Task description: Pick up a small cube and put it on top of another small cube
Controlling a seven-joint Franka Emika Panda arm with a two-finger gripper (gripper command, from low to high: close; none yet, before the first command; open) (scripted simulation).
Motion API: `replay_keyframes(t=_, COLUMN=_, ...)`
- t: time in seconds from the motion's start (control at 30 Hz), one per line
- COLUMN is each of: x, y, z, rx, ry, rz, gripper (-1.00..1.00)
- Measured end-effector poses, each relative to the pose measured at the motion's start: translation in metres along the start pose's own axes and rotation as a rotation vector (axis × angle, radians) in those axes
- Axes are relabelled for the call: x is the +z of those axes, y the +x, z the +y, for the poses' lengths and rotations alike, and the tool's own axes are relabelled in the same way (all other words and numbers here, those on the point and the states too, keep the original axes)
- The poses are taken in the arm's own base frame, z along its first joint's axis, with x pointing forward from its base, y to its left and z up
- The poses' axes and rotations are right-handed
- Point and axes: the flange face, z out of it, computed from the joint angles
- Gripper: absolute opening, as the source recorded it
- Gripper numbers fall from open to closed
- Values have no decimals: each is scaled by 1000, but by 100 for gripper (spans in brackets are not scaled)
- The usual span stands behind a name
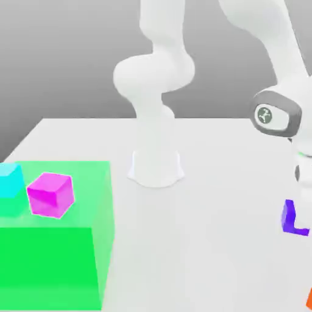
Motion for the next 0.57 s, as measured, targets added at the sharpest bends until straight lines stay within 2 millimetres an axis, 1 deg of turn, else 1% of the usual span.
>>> replay_keyframes(t=0.23, x=-15, y=77, z=23, rx=159, ry=19, rz=-5, gripper=-100)
replay_keyframes(t=0.27, x=-15, y=86, z=26, rx=179, ry=23, rz=-6, gripper=-100)
replay_keyframes(t=0.3, x=-6, y=91, z=28, rx=189, ry=25, rz=-7, gripper=-100)
replay_keyframes(t=0.37, x=23, y=94, z=29, rx=196, ry=26, rz=-7, gripper=-100)
replay_keyframes(t=0.4, x=36, y=95, z=29, rx=197, ry=25, rz=-7, gripper=100)
replay_keyframes(t=0.57, x=36, y=95, z=29, rx=197, ry=25, rz=-7, gripper=100)
